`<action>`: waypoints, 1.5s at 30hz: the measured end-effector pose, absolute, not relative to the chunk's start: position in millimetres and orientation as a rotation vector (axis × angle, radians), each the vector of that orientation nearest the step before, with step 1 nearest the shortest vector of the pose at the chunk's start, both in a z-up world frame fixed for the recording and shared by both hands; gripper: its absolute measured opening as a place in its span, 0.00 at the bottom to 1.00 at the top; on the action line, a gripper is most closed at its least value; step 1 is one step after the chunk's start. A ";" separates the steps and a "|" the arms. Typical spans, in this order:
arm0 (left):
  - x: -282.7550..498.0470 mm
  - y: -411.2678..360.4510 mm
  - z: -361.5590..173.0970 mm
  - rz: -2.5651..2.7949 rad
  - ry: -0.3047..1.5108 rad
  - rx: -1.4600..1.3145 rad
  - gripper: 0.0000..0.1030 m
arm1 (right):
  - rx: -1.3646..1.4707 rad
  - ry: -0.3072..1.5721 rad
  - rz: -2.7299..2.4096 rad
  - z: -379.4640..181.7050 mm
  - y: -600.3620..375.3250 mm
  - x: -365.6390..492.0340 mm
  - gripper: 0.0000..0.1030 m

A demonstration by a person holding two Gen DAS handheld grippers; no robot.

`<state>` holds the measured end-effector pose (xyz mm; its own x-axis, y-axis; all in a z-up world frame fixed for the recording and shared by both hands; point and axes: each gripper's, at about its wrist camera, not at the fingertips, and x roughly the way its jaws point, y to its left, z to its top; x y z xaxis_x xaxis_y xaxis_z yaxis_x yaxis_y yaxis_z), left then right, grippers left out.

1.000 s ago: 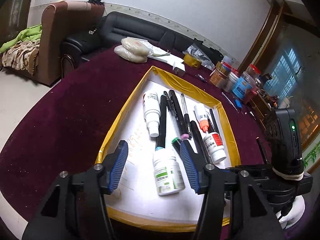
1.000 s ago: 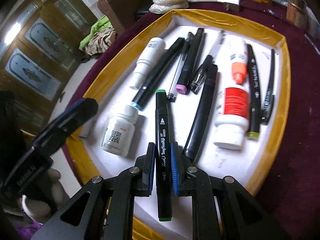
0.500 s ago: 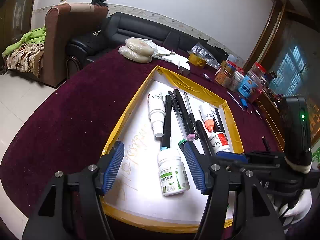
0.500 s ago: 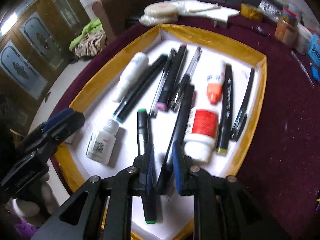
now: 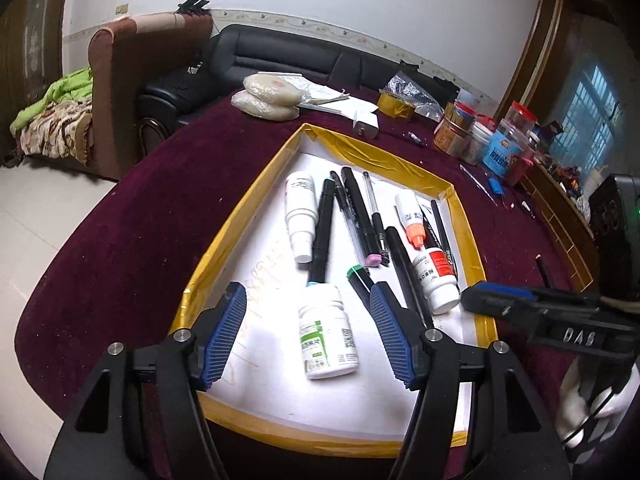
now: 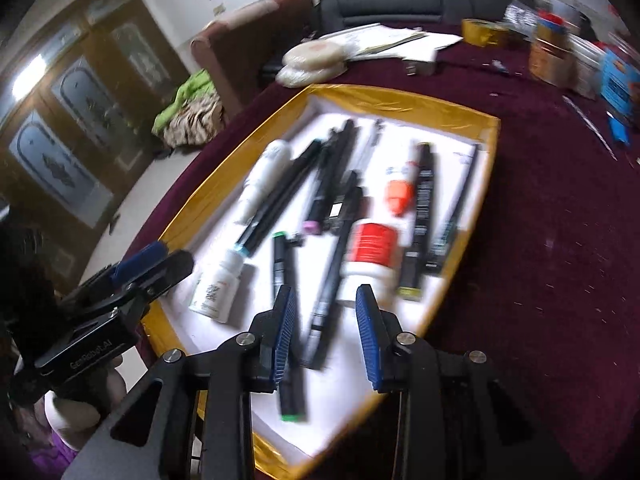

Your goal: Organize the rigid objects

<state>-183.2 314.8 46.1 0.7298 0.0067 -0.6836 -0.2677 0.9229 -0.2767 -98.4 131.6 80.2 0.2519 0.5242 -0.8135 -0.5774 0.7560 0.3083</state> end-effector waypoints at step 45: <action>-186.4 211.9 125.7 0.249 0.508 -0.293 1.00 | -0.251 0.518 0.595 108.5 50.8 -168.1 0.95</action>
